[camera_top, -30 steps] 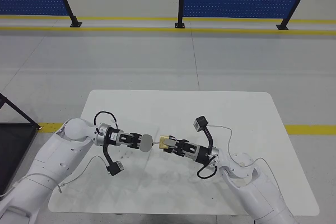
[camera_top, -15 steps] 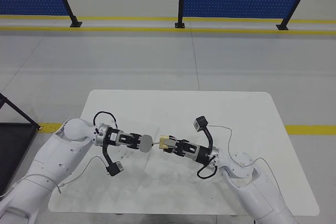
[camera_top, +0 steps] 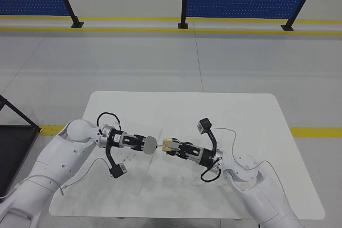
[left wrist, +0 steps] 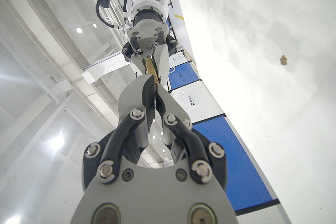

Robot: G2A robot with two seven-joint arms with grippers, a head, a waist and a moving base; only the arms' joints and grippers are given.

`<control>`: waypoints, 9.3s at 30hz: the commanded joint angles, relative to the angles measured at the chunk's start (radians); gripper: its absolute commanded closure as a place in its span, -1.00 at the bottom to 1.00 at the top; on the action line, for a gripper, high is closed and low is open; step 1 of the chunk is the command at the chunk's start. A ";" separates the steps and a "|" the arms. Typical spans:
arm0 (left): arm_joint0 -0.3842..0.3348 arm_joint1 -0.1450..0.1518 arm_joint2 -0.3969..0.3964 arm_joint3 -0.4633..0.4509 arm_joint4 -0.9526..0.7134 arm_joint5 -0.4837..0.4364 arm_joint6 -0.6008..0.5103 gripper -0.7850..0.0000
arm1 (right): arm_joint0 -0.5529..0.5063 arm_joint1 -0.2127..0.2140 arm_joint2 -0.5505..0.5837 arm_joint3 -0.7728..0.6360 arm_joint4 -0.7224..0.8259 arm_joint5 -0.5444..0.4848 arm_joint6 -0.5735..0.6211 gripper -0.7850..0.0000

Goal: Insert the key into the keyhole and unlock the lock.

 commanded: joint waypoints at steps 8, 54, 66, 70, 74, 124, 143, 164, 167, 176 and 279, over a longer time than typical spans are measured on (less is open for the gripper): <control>-0.027 -0.010 0.025 0.020 -0.004 -0.004 0.005 1.00 | 0.000 0.000 0.000 0.000 0.000 0.000 0.000 1.00; -0.055 0.016 -0.020 0.066 -0.139 -0.276 0.157 -1.00 | 0.000 0.000 0.000 0.000 0.000 0.000 0.000 1.00; -0.099 0.033 -0.099 0.002 -0.292 -0.662 0.058 -1.00 | 0.000 0.000 0.000 0.000 0.000 0.000 0.000 1.00; -0.132 0.027 -0.078 0.013 -0.360 -0.865 0.019 -1.00 | 0.000 0.000 0.000 0.000 0.000 0.000 0.000 1.00; -0.167 0.022 -0.022 0.018 -0.494 -1.031 -0.146 -1.00 | 0.000 0.000 0.000 0.000 0.000 0.000 0.000 1.00; -0.428 0.222 0.631 -0.007 -3.151 -1.367 -2.201 -1.00 | 0.000 0.000 0.000 0.000 0.000 0.000 0.000 1.00; -0.348 0.186 0.625 -0.029 -3.417 -1.186 -2.455 -1.00 | 0.000 0.000 0.000 0.000 0.000 0.000 0.000 1.00; -0.139 0.193 0.501 -0.066 -3.369 -1.286 -2.278 -1.00 | 0.000 0.000 0.000 0.000 0.000 0.000 0.000 1.00; -0.124 0.198 0.475 -0.078 -3.360 -1.276 -2.290 -0.91 | 0.000 0.000 0.000 0.000 0.000 0.000 0.000 1.00; -0.091 0.207 0.405 -0.105 -3.287 -1.196 -2.282 0.22 | 0.000 0.000 0.000 0.000 0.000 0.000 0.000 1.00; 0.193 0.108 -0.035 -0.239 -2.743 -1.191 -2.192 1.00 | 0.000 0.000 0.000 0.000 0.000 0.000 0.000 1.00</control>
